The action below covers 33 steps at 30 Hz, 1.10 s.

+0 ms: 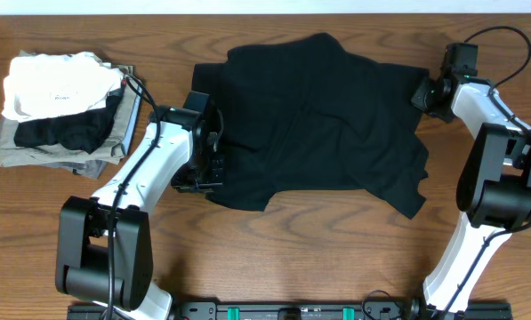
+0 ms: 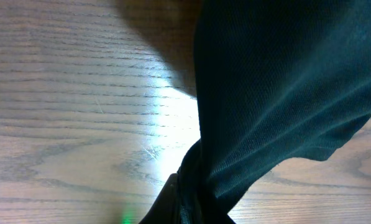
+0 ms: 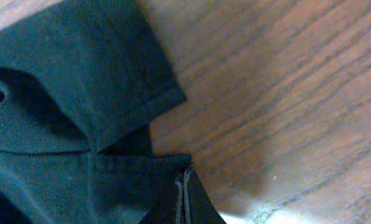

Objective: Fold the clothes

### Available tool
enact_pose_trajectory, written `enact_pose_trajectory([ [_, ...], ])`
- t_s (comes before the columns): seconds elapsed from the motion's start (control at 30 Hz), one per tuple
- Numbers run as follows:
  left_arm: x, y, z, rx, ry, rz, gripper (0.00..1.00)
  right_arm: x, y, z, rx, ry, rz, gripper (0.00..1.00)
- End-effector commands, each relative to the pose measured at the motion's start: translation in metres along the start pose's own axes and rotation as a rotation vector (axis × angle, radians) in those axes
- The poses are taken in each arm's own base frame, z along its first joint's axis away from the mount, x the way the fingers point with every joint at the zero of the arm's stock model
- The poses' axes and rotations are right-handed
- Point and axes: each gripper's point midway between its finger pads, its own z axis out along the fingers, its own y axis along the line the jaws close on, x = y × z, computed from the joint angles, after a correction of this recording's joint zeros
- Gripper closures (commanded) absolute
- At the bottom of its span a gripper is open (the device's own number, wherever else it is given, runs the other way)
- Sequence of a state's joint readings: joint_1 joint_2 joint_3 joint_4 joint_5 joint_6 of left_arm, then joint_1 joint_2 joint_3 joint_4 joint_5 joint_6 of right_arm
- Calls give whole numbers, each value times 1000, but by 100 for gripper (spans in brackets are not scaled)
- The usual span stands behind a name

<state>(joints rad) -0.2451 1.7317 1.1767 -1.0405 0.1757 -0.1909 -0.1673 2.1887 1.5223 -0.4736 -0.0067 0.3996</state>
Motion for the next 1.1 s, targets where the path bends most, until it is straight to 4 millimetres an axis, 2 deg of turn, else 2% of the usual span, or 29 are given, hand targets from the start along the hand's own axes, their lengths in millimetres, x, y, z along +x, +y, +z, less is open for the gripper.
enact_pose_trajectory([
  [0.0,0,3,-2,-14,-6,-15,93,-8,-6,8,31,-9,2,99],
  [0.3,0,3,-2,-14,-6,-15,93,-56,-2,-13,11,-122,47,99],
  [0.73,-1,3,-2,-14,-9,-15,93,-124,-30,-33,51,-372,179,99],
  [0.97,3,4,-2,-18,6,-16,93,-152,-33,-44,30,-485,207,99],
  [1.07,9,6,-2,-24,30,-20,93,-158,-46,-48,66,-519,236,99],
])
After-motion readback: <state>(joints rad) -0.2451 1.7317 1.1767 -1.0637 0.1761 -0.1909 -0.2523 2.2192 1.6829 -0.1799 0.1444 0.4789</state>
